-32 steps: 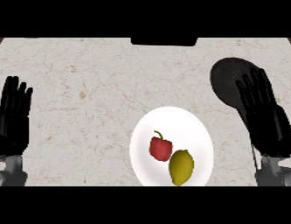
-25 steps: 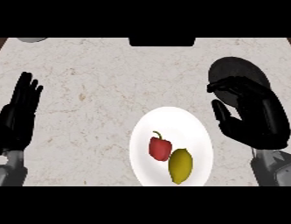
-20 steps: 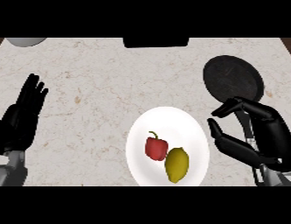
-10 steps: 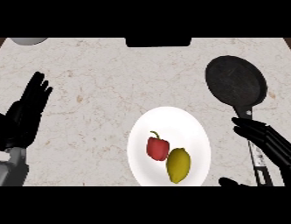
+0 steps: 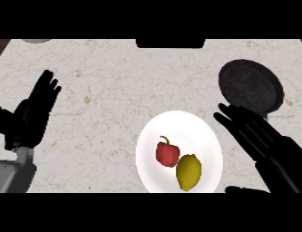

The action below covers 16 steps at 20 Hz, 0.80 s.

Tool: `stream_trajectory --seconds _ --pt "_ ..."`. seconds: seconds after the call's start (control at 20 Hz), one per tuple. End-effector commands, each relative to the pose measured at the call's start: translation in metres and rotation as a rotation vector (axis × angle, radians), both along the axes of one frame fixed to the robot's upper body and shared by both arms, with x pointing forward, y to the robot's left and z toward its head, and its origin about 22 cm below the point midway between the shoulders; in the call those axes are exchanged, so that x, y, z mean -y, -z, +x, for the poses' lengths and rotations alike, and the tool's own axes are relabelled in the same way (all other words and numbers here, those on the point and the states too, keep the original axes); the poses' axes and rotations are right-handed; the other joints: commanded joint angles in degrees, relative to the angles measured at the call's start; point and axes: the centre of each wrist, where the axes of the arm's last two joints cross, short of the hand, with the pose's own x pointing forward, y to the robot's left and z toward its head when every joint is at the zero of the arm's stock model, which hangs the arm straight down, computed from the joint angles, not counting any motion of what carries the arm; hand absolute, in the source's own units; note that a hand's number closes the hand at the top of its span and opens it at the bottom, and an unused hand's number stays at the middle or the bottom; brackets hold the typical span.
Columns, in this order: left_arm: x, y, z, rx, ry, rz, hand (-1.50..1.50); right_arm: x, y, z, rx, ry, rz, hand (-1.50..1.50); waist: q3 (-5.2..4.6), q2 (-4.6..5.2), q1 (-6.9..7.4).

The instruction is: Pick the bell pepper from the plate and place it in the pan

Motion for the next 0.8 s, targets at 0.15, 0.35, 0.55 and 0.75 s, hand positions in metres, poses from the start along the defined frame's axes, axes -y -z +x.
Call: stream_trajectory --seconds 0.15,0.35,0.55,0.75 --pt "0.001 0.004 0.005 0.008 0.008 -0.013 0.00 -0.044 -0.020 0.015 -0.156 0.021 -0.284 -1.50 -0.04 0.10 0.28" --pt "0.007 -0.004 -0.007 0.003 0.017 -0.004 0.00 -0.060 0.012 0.024 -0.372 0.013 -0.441 -1.50 0.06 -0.04 0.81" --pt "0.000 -0.009 0.004 -0.005 0.005 -0.013 0.00 -0.103 -0.018 0.014 -0.373 -0.020 -0.476 -1.50 0.08 -0.09 -0.12" --pt "-0.001 -0.006 -0.002 -0.006 0.011 0.002 0.00 -0.111 -0.006 0.014 -0.367 -0.012 -0.577 -1.50 0.13 -0.10 -0.35"
